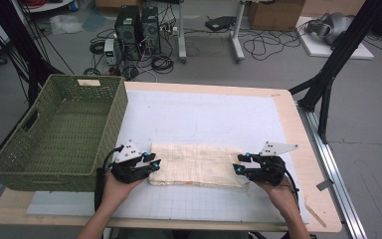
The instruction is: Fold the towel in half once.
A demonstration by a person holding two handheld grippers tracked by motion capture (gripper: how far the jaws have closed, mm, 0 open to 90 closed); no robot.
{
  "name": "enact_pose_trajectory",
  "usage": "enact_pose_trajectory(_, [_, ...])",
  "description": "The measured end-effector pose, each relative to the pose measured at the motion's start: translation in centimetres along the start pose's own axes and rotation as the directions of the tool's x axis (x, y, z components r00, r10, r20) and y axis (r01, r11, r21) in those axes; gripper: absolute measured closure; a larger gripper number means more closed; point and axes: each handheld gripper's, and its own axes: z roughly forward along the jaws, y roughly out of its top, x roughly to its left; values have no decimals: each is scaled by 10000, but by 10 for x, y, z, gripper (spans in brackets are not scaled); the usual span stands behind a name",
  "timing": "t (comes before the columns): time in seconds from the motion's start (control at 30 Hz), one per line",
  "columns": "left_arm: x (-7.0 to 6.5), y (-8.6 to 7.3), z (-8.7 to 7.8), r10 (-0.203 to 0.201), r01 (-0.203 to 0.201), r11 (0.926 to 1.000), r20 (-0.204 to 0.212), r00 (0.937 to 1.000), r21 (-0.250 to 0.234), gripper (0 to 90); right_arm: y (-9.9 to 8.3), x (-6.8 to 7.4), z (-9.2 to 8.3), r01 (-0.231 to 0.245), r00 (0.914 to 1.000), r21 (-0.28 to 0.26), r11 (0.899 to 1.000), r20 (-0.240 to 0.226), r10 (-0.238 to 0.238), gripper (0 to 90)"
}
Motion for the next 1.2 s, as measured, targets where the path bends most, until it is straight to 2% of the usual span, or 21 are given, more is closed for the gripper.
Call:
enact_pose_trajectory(0.1, [2,0,1,-1,2,10000,112,9999,-76,619,1,-1,2,-86,10000,-81,9999,0,86,468])
enact_pose_trajectory(0.23, [-1,-1,3,157,-157,9999,290,9995,-4,577,1,0,6,6,10000,100,10000,79,-7,429])
enact_pose_trajectory(0.4, [-4,0,1,176,-171,9998,352,9992,-143,541,0,2,8,19,9998,250,9997,178,-23,391])
enact_pose_trajectory(0.47, [-4,-1,-1,199,-194,9997,306,9993,-167,534,-2,3,8,-130,9999,241,9996,101,128,375])
enact_pose_trajectory(0.67, [-1,0,-3,99,-92,9993,183,9998,-363,517,-5,6,6,-119,9997,222,9997,226,114,347])
enact_pose_trajectory(1.2, [-3,1,-2,331,-326,9989,159,9993,-339,512,-5,9,6,98,9994,343,9994,327,-110,345])
